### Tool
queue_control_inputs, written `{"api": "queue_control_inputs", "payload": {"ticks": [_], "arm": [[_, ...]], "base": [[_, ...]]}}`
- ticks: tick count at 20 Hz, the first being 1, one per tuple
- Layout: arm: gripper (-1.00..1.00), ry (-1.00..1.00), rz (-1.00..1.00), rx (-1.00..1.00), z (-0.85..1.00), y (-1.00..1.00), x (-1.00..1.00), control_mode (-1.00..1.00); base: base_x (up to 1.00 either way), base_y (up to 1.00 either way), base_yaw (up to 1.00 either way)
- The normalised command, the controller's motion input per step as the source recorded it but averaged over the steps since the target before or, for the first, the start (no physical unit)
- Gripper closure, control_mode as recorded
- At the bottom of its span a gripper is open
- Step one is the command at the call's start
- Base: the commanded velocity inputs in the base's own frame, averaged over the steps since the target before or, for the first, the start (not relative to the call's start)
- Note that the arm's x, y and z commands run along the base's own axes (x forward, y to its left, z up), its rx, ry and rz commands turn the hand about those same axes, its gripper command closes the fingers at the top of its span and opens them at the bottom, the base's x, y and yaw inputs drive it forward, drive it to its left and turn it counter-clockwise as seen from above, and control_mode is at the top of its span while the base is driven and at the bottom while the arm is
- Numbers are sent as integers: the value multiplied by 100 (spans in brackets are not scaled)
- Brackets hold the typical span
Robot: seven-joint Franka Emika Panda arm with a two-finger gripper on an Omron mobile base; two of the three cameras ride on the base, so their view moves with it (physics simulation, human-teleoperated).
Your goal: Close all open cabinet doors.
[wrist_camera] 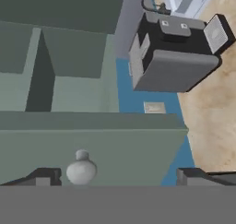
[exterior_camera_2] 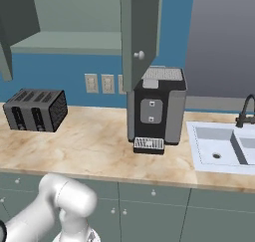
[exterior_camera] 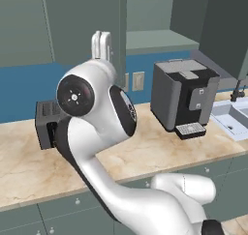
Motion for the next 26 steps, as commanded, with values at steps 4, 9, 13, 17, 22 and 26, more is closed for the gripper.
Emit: {"api": "queue_control_inputs", "payload": {"ticks": [4, 9, 13, 17, 22, 26], "arm": [[-100, -2, 0, 28, -1, 0, 40, -100], [-100, -4, 0, 23, -4, 0, 44, -100], [-100, -1, -3, 16, -9, -5, 46, -100], [-100, 0, -6, 9, -12, -4, 51, -100], [-100, 0, -6, 5, -19, -11, 57, -100], [-100, 0, -4, 2, -12, -12, 61, -100]], "base": [[0, 0, 0], [0, 0, 0], [0, 0, 0], [0, 0, 0], [0, 0, 0], [0, 0, 0]]}}
